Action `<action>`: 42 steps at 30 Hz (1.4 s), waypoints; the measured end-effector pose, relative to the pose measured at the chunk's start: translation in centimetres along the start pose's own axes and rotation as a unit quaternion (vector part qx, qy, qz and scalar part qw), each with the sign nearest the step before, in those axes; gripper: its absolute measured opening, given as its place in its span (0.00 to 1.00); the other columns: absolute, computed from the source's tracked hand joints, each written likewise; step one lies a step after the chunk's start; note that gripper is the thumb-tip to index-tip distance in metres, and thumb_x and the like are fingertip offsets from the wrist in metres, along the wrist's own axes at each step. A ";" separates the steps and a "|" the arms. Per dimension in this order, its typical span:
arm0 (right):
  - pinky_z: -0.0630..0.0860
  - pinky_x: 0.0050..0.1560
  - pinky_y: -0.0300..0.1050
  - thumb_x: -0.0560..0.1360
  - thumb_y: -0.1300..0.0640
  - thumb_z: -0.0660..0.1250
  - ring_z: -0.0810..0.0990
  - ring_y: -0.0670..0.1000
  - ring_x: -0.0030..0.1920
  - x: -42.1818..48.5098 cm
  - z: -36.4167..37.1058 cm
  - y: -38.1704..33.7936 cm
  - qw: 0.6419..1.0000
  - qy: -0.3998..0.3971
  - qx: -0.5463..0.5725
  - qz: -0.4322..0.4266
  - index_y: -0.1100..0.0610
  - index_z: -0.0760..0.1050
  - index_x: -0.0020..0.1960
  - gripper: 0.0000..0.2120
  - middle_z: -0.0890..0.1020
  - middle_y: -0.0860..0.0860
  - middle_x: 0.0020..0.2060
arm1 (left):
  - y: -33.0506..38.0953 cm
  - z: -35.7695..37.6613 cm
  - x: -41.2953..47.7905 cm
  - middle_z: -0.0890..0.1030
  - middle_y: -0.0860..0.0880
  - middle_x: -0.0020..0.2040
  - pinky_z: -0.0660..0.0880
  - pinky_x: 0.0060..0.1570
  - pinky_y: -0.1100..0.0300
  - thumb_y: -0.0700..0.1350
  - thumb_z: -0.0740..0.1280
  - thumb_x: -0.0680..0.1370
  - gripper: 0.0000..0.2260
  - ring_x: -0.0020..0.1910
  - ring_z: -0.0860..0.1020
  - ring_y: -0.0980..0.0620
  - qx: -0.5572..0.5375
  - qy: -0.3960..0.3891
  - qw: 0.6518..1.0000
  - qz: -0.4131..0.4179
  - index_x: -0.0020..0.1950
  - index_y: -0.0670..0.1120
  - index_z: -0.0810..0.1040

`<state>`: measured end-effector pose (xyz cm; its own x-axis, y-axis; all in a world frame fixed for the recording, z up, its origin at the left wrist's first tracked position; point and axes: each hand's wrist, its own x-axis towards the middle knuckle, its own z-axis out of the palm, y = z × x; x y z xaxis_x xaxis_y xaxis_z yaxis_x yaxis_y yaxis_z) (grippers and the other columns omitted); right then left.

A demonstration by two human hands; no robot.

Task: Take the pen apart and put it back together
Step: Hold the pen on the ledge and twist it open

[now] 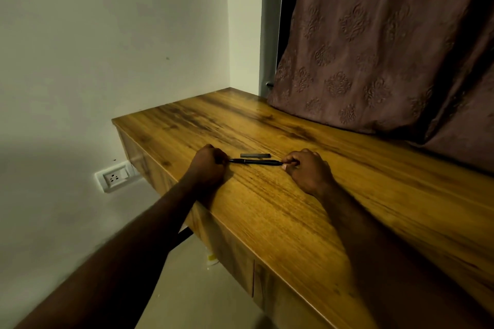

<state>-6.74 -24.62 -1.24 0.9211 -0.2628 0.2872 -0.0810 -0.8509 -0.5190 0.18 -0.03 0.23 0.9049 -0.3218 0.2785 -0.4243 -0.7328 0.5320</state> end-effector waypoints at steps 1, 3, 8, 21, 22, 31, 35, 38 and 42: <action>0.72 0.55 0.49 0.73 0.47 0.69 0.76 0.52 0.56 0.0 0.0 0.0 1.000 0.001 0.001 -0.003 0.43 0.79 0.45 0.02 0.79 0.45 0.49 | -0.1 -0.1 -0.1 0.81 0.43 0.49 0.69 0.49 0.63 0.40 0.68 0.74 0.10 0.52 0.78 0.45 -0.008 -0.002 1.000 -0.004 0.53 0.41 0.84; 0.72 0.54 0.48 0.73 0.47 0.69 0.77 0.52 0.54 -0.2 -0.3 -0.2 1.000 -0.001 0.002 -0.004 0.43 0.78 0.42 0.02 0.80 0.46 0.47 | -0.6 0.0 -0.1 0.81 0.44 0.49 0.69 0.48 0.64 0.38 0.72 0.70 0.09 0.50 0.80 0.46 -0.014 -0.004 1.000 0.002 0.49 0.40 0.84; 0.74 0.53 0.49 0.74 0.50 0.68 0.78 0.50 0.50 -1.1 -1.1 -0.5 0.999 -0.015 0.034 0.007 0.43 0.75 0.39 0.06 0.80 0.41 0.43 | -0.7 -0.1 -0.7 0.81 0.44 0.46 0.71 0.45 0.61 0.41 0.70 0.75 0.04 0.45 0.79 0.47 -0.054 0.002 0.999 0.001 0.46 0.42 0.83; 0.72 0.46 0.46 0.78 0.61 0.64 0.76 0.47 0.37 -8.3 -4.7 0.3 0.953 -0.032 0.301 0.033 0.49 0.76 0.43 0.09 0.82 0.50 0.36 | 3.2 -2.3 -7.1 0.75 0.48 0.27 0.69 0.26 0.64 0.40 0.67 0.78 0.07 0.24 0.72 0.54 -0.399 -0.148 0.902 -0.071 0.42 0.38 0.79; 0.72 0.46 0.46 0.79 0.61 0.64 0.76 0.47 0.37 -8.4 -4.8 0.1 0.954 -0.028 0.298 0.034 0.49 0.76 0.43 0.10 0.81 0.50 0.35 | 3.3 -1.9 -7.1 0.75 0.46 0.28 0.70 0.25 0.64 0.39 0.67 0.78 0.07 0.24 0.72 0.53 -0.394 -0.146 0.904 -0.082 0.42 0.39 0.79; 0.71 0.40 0.42 0.78 0.59 0.65 0.77 0.49 0.38 -8.2 -4.3 0.1 0.965 0.006 0.259 0.044 0.57 0.79 0.45 0.06 0.81 0.48 0.34 | 5.8 0.9 -5.5 0.84 0.45 0.43 0.76 0.42 0.65 0.39 0.73 0.73 0.05 0.41 0.80 0.57 -0.265 -0.114 0.957 -0.010 0.48 0.41 0.83; 0.73 0.41 0.46 0.78 0.58 0.65 0.76 0.51 0.37 -8.0 -4.1 0.3 0.961 0.009 0.273 0.052 0.57 0.79 0.45 0.06 0.82 0.50 0.35 | 5.2 2.9 -5.7 0.84 0.47 0.38 0.76 0.39 0.56 0.48 0.75 0.69 0.04 0.36 0.80 0.52 -0.238 -0.050 0.969 0.036 0.41 0.49 0.83; 0.73 0.41 0.47 0.78 0.58 0.65 0.76 0.52 0.37 -7.8 -4.1 0.2 0.960 0.001 0.276 0.051 0.57 0.79 0.44 0.06 0.82 0.51 0.34 | 4.5 3.4 -5.6 0.83 0.48 0.38 0.76 0.38 0.56 0.50 0.72 0.69 0.04 0.36 0.79 0.52 -0.214 -0.019 0.974 0.064 0.41 0.51 0.82; 0.74 0.40 0.36 0.77 0.62 0.66 0.78 0.44 0.35 -7.7 -4.1 -0.2 0.955 -0.006 0.292 0.052 0.58 0.78 0.45 0.04 0.82 0.49 0.34 | 3.9 3.5 -5.4 0.82 0.49 0.36 0.74 0.35 0.60 0.47 0.70 0.72 0.02 0.35 0.79 0.54 -0.214 0.000 0.970 0.114 0.40 0.50 0.82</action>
<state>-15.38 -24.30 -0.09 0.9242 -0.3239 0.2024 0.0506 -0.4213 -0.9055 -6.27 -3.23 -2.07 0.7860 -0.4467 0.4273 -0.5881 -0.3273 0.7396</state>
